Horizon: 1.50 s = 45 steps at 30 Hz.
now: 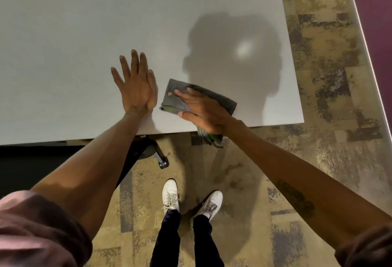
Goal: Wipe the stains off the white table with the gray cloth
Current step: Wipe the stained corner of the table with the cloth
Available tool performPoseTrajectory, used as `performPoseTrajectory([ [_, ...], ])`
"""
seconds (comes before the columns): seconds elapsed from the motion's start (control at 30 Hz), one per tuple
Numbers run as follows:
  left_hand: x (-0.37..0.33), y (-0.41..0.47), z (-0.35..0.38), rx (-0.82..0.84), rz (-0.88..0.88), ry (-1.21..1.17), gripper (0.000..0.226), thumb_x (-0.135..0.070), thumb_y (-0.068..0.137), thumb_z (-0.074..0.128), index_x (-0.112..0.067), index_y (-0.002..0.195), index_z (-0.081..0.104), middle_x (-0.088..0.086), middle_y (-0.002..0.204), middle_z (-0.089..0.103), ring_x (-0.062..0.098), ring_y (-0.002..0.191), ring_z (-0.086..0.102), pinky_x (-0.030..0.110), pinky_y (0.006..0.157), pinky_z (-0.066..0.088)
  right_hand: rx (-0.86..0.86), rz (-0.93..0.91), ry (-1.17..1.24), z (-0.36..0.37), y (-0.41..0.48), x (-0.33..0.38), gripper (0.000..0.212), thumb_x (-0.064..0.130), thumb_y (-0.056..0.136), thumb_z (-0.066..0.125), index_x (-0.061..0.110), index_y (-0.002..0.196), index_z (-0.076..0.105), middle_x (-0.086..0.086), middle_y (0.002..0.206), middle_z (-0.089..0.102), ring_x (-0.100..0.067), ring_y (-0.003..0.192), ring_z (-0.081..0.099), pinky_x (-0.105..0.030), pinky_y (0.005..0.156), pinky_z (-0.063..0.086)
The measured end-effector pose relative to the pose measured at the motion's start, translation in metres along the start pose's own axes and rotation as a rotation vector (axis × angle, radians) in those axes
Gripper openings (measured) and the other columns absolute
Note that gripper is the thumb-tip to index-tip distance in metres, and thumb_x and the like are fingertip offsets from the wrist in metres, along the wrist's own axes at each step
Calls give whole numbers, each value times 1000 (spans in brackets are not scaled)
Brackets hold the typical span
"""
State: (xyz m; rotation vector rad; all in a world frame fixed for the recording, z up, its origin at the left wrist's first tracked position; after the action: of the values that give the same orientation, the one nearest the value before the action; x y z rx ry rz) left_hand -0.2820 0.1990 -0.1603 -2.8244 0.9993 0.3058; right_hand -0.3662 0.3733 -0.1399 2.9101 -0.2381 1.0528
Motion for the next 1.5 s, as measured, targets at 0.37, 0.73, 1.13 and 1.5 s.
performPoseTrajectory([
  [0.37,-1,-2,3,-2,-2,-17,58,-39,110,15,-20,165,18,1,174,10,36,161,3,64,126,4,80,-263,-126,29,-56,26,57,34,103,46,7,151,33,-2,159,34,-12,151,21,-40,125,16],
  [0.73,-2,-2,1,-20,-14,-5,58,-40,110,18,-18,164,21,3,173,14,35,161,6,61,127,5,-194,-453,-435,44,-64,32,31,29,101,52,25,130,63,-3,153,43,-26,148,31,-50,119,28],
  [1.13,8,-3,2,-64,-23,-11,54,-38,110,22,-17,159,31,2,170,26,33,159,16,60,125,12,-289,-393,-322,27,-74,21,25,25,99,55,20,113,75,1,144,54,-18,142,41,-45,116,35],
  [1.5,-3,-2,-5,-66,-13,25,47,-35,111,25,-12,150,38,5,164,33,38,153,24,64,120,20,-191,-347,-382,-28,-134,-47,21,25,91,65,29,109,74,3,144,55,-18,140,44,-45,114,38],
])
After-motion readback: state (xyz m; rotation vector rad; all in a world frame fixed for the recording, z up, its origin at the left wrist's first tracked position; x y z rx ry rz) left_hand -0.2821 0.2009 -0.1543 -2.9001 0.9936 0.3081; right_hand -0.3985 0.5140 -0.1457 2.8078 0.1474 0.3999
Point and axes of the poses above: each hand's wrist, its own y-axis towards the middle knuckle, its own z-axis out of the palm, x = y × z, the point moved 7 cm from there along y, towards the middle knuckle
